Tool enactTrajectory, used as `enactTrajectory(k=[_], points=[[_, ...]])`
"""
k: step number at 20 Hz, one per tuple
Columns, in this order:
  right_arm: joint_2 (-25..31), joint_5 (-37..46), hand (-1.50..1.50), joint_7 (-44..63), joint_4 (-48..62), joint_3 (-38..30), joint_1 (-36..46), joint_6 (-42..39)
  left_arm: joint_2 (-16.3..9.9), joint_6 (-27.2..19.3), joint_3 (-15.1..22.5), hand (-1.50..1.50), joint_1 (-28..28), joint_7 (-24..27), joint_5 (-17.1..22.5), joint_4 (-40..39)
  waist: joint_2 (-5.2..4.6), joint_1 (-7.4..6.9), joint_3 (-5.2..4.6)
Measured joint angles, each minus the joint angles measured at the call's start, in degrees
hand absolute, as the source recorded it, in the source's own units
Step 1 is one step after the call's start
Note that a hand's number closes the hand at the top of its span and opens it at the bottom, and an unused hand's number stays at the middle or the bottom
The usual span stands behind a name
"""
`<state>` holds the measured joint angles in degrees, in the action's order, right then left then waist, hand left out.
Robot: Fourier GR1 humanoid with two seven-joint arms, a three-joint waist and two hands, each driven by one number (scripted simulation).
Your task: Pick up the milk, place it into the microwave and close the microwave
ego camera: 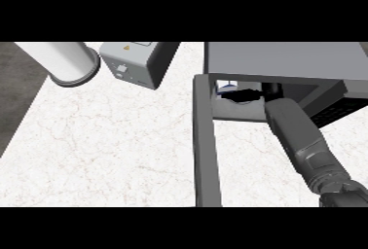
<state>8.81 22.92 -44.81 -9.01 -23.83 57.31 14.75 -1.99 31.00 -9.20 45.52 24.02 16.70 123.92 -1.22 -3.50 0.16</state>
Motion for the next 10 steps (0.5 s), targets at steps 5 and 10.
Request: enactTrajectory(k=[5,10], points=[[-0.54,-1.52,-1.50,-3.35,-0.83,-0.38,-3.76,-4.84,1.33,-0.99,4.14,-1.50,-0.24,-0.98,-3.74,1.71,0.59,1.48,-0.05],[-1.95,-2.51,-1.50,-5.19,-3.30,0.47,-7.79,-8.34,1.71,-3.77,8.48,-1.50,-2.13,-4.82,-6.88,4.25,1.10,2.86,-0.11]])
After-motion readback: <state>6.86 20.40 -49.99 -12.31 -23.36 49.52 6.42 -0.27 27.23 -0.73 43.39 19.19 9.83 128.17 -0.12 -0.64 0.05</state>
